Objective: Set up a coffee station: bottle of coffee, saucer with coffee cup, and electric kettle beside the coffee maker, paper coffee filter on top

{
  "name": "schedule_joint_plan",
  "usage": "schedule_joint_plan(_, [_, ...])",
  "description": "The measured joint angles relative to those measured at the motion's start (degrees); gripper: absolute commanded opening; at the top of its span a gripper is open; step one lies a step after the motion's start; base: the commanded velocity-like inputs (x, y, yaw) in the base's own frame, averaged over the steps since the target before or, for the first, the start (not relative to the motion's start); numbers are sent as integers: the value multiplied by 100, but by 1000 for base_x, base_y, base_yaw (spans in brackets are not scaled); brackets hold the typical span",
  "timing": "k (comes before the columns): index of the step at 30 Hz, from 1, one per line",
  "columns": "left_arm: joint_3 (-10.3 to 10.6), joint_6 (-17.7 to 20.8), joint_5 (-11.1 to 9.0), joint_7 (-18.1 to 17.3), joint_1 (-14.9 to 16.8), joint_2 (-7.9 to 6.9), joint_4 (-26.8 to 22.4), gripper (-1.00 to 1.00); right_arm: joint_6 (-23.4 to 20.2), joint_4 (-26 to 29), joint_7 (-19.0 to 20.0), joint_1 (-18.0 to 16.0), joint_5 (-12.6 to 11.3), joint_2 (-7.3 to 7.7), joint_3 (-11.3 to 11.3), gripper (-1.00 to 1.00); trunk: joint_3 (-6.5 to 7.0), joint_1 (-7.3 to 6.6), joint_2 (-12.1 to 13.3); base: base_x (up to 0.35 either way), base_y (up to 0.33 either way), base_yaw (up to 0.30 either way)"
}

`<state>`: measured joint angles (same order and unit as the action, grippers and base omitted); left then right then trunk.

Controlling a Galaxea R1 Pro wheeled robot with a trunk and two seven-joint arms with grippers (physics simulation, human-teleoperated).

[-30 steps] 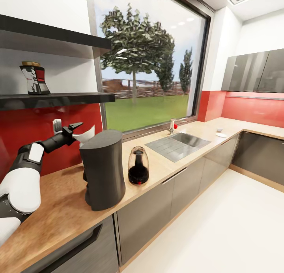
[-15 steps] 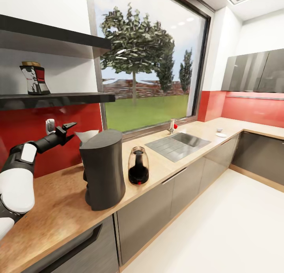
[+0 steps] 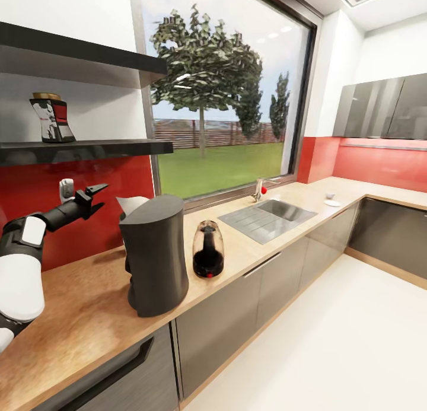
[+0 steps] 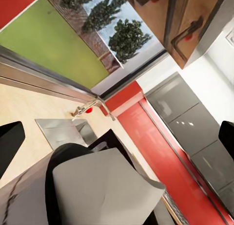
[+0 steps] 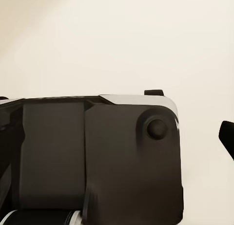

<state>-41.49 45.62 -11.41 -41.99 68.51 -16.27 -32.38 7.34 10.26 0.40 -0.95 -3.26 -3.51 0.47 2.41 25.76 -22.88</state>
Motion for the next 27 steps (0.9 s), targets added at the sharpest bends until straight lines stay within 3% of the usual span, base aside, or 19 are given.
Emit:
schedule_joint_plan(5, [8,0,-1,-71,-105,-5,-4,100,0,0,0,0,0,0,0,100,0,0,0,0,0,0])
schedule_joint_plan(9, [26,-10,-8,-242,-626,-131,-256,100,0,0,0,0,0,0,6,100,-1,0,0,0,0,0])
schedule_joint_plan(14, [57,-30,0,-684,-1336,-197,-1088,100,6,2,0,0,0,0,5,100,-1,0,0,0,0,0])
schedule_joint_plan(16, [60,-179,0,-741,-1543,-196,-1268,100,8,6,0,0,0,1,2,100,0,0,0,0,0,0])
schedule_joint_plan(18, [60,-594,0,-823,-1784,-199,-1377,100,9,8,0,0,0,0,1,100,0,0,0,0,0,0])
schedule_joint_plan(22, [79,-765,13,-992,-1994,-181,-1406,100,9,9,0,0,0,3,-1,100,0,0,0,0,0,0])
schedule_joint_plan(25, [352,-1081,19,-1085,-2174,-163,-1419,100,4,12,0,0,0,9,-10,100,0,0,0,0,0,0])
schedule_joint_plan(26, [563,-1386,17,-1104,-2248,-160,-1417,100,2,15,4,0,-2,13,-13,100,0,0,0,0,0,0])
schedule_joint_plan(27, [631,-1496,14,-1109,-2277,-160,-1417,100,2,15,5,0,-3,14,-13,100,0,0,0,0,0,0])
